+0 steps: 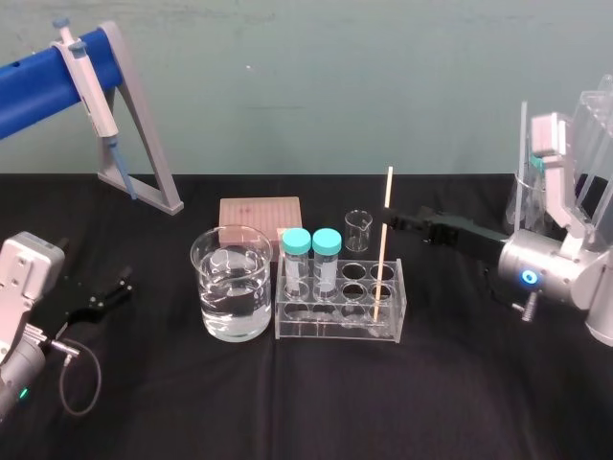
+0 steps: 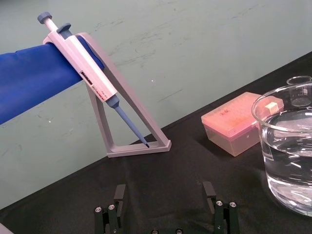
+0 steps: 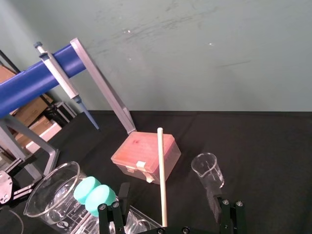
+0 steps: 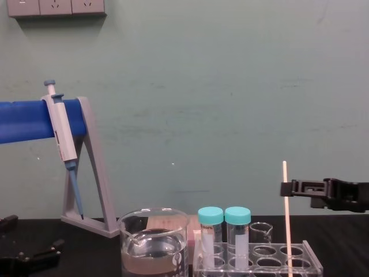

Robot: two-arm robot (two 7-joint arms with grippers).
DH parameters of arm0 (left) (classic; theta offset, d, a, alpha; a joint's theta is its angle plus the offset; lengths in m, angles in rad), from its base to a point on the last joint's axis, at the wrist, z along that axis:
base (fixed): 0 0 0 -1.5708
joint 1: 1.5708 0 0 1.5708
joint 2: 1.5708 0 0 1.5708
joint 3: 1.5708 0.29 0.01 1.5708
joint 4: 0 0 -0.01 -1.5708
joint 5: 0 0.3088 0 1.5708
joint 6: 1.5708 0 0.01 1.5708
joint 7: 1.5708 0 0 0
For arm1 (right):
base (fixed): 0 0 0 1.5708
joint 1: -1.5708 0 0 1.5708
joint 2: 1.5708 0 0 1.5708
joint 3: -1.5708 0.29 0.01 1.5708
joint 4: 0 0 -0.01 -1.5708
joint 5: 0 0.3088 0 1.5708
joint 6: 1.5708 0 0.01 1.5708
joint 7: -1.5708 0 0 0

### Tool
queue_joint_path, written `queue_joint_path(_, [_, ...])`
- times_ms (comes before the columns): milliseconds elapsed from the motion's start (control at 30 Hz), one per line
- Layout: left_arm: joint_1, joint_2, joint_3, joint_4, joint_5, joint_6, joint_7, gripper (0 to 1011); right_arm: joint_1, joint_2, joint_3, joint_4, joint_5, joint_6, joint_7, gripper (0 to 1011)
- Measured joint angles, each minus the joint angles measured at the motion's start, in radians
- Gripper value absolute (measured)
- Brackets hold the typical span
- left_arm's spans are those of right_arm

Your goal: Hold the thermometer with one hand and immerse one end into the beaker, then reinsert it into the test tube rack.

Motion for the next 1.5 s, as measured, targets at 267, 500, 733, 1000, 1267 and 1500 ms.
queue_joint_path(267, [0.000,0.000,0.000,0.000,0.000,0.000,0.000,1004,0.062,-0.027,-0.049,0.072,-0.008,-0.001,0.021,1003])
queue_joint_path(500, [0.000,0.000,0.000,0.000,0.000,0.000,0.000,1004,0.103,-0.051,-0.076,0.127,-0.009,-0.004,0.041,1003])
queue_joint_path(733, [0.000,0.000,0.000,0.000,0.000,0.000,0.000,1004,0.126,-0.069,-0.092,0.159,-0.013,-0.012,0.048,1003])
queue_joint_path(1000, [0.000,0.000,0.000,0.000,0.000,0.000,0.000,1004,0.128,-0.074,-0.092,0.164,-0.011,-0.020,0.047,863])
queue_joint_path(1267, [0.000,0.000,0.000,0.000,0.000,0.000,0.000,1004,0.131,-0.073,-0.095,0.162,-0.014,-0.016,0.037,640])
queue_joint_path(1500, [0.000,0.000,0.000,0.000,0.000,0.000,0.000,1004,0.132,-0.072,-0.096,0.154,-0.018,-0.016,0.028,395])
